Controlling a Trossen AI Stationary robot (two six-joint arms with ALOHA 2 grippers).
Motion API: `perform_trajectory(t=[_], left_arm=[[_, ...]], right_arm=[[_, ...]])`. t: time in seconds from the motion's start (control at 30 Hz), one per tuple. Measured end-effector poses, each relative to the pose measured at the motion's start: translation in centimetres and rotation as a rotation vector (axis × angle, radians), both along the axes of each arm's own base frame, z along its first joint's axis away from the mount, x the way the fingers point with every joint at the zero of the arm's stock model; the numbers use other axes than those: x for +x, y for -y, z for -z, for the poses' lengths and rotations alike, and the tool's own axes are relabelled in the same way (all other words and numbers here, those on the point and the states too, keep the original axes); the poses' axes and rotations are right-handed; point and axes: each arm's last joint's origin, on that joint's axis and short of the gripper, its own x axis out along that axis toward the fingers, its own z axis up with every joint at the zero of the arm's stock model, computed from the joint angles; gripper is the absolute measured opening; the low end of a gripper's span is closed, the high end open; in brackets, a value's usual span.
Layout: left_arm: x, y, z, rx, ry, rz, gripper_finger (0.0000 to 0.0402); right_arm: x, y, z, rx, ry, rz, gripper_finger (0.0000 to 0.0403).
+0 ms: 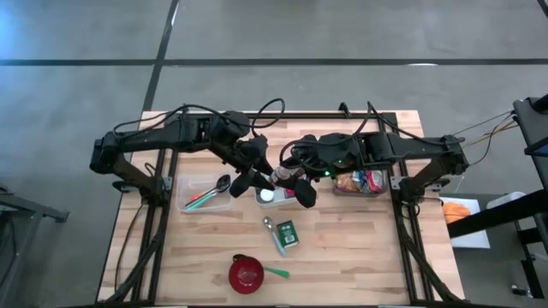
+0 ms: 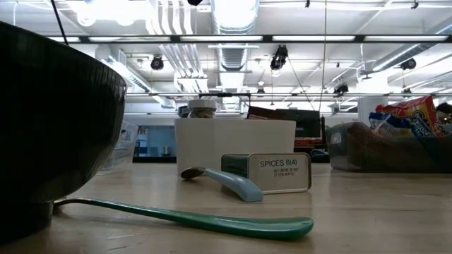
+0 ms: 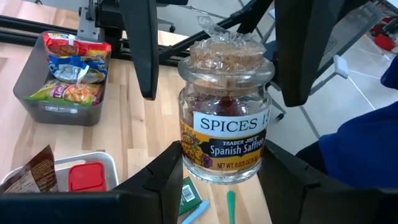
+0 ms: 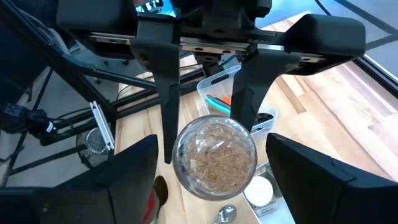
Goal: Pick & Place Food Item
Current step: Put the brown seasoning bottle into the white bin
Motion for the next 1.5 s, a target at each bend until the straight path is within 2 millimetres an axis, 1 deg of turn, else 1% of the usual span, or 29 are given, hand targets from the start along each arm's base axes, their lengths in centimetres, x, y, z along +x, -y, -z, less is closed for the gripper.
perform_trajectory(t=[0.07, 0.17, 0.43, 0.87, 0.93, 1.07, 1.17, 1.23, 1.33, 1.4, 1.5], left_arm=[[0.0, 0.0, 0.0, 0.001, 0.0, 0.001, 0.0163], [0.0, 0.1, 0.0, 0.002, -0.001, 0.003, 0.0163], [0.0, 0.1, 0.1, 0.012, -0.003, 0.005, 0.0163], [-0.2, 0.1, 0.2, -0.007, -0.03, -0.005, 0.0166], [-0.3, 0.1, 0.2, -0.013, -0.047, -0.008, 0.0199], [-0.7, 0.1, 0.3, -0.048, -0.103, -0.03, 0.0292], [-1.1, -0.1, 0.6, -0.059, -0.164, -0.058, 0.0338], [-1.4, -0.1, 0.8, -0.047, -0.203, -0.084, 0.0356], [-2.2, -0.3, 1.1, -0.017, -0.276, -0.152, 0.0366], [-2.9, -0.3, 1.0, 0.003, -0.31, -0.188, 0.0368], [-3.9, -0.3, 0.5, 0.026, -0.305, -0.218, 0.0368]], right_arm=[[0.0, 0.1, 0.0, 0.0, 0.0, 0.003, 0.029], [0.0, 0.3, 0.0, 0.0, -0.003, 0.01, 0.0267], [0.4, 0.3, 0.3, 0.006, -0.011, 0.0, 0.0175], [0.4, 0.3, 0.4, 0.006, -0.014, -0.001, 0.0172], [0.5, 0.4, 0.4, -0.002, -0.014, 0.0, 0.0172], [0.5, 0.9, 0.7, -0.024, -0.046, 0.007, 0.0172], [0.4, 1.4, 1.0, -0.035, -0.072, 0.024, 0.0172], [0.4, 1.7, 1.1, -0.043, -0.079, 0.03, 0.0172], [0.5, 2.1, 1.5, -0.068, -0.093, 0.025, 0.0172], [0.6, 2.3, 2.1, -0.074, -0.113, 0.025, 0.0172], [1.2, 2.6, 3.6, -0.091, -0.16, 0.024, 0.0172]])
